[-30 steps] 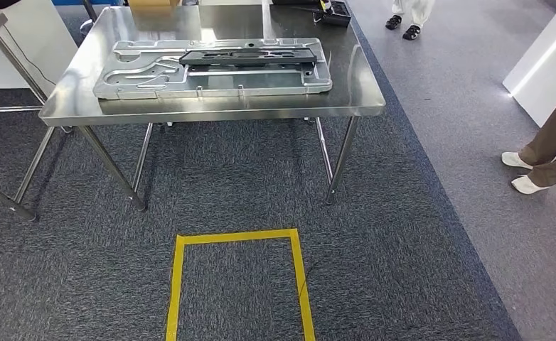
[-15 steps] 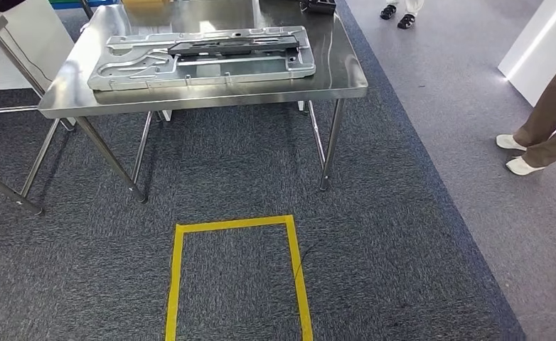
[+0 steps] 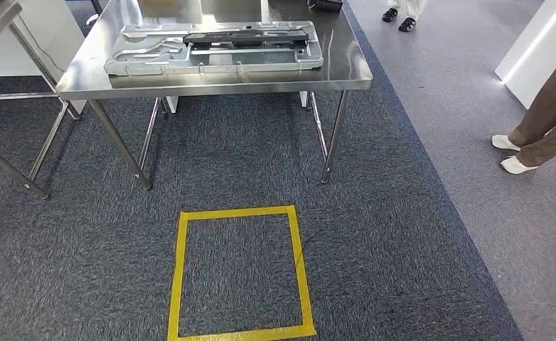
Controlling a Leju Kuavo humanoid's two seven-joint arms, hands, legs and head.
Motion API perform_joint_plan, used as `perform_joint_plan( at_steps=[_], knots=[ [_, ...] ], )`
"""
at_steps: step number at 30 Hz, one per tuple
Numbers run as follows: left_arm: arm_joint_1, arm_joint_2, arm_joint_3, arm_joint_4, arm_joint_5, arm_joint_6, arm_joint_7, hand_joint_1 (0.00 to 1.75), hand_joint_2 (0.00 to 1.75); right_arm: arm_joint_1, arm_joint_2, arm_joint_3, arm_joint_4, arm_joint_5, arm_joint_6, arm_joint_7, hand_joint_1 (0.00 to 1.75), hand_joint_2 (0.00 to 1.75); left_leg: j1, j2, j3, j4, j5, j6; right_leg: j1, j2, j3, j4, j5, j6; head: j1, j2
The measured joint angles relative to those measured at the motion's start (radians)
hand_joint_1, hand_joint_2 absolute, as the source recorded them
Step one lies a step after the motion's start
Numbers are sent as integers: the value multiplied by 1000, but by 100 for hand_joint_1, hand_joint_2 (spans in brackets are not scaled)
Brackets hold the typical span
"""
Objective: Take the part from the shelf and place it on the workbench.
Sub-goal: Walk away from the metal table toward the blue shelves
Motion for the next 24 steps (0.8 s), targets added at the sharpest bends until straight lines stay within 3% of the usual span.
perform_joint_plan(
  at_steps=[1, 2, 5, 6, 7, 11, 15, 24],
  knots=[
    [1, 0, -2, 0, -1, 0, 2, 0, 0, 1, 0, 0, 0, 0, 0, 1, 0, 0, -1, 0, -3, 0, 4, 1, 0, 0, -1, -1, -14, -8, 0, 0],
    [1, 0, -4, 0, -1, -1, 4, 0, 0, 1, 0, 0, 0, 0, 0, 2, 0, 0, -2, 0, -6, 1, 10, 5, 0, 1, -2, -6, 6, -10, 0, 0],
    [1, -1, -8, 0, -3, -2, 9, 0, 0, 2, 0, 0, 0, -2, 0, 4, 0, 0, -6, 0, -17, 8, 21, 11, -4, 4, -4, -38, 148, 15, 0, 0],
    [1, -1, -9, 0, -5, -2, 11, 0, 0, 1, 0, 0, 0, -3, 0, 4, 0, 0, -7, 0, -20, 9, 22, 11, -5, 4, -6, -44, 172, 20, 0, 0],
    [1, -1, -10, 0, -7, -2, 12, 0, 0, 1, 0, 0, 0, -4, 0, 4, 0, 0, -7, 0, -23, 10, 23, 11, -6, 4, -8, -43, 171, 24, 0, 0],
    [0, -1, -14, 0, -18, -6, 13, 0, 175, 1, 0, 0, 0, -13, 0, 4, 0, 0, -7, 1, -25, 11, 23, 12, -6, 4, -11, -43, 179, 26, 0, 0],
    [-1, -1, -15, 0, -20, -15, 13, 0, 175, 1, 0, 0, 0, -11, 3, -15, 0, 175, -7, 1, -27, 11, 23, 12, -6, 4, -13, -43, 179, 26, 0, 0],
    [-1, -2, -15, 0, -11, -16, 8, 0, 175, 1, 0, 1, 0, -5, 21, -60, 0, 175, -7, 1, -29, 11, 23, 11, -6, 4, -16, -43, 179, 26, 0, 0]
  ],
)
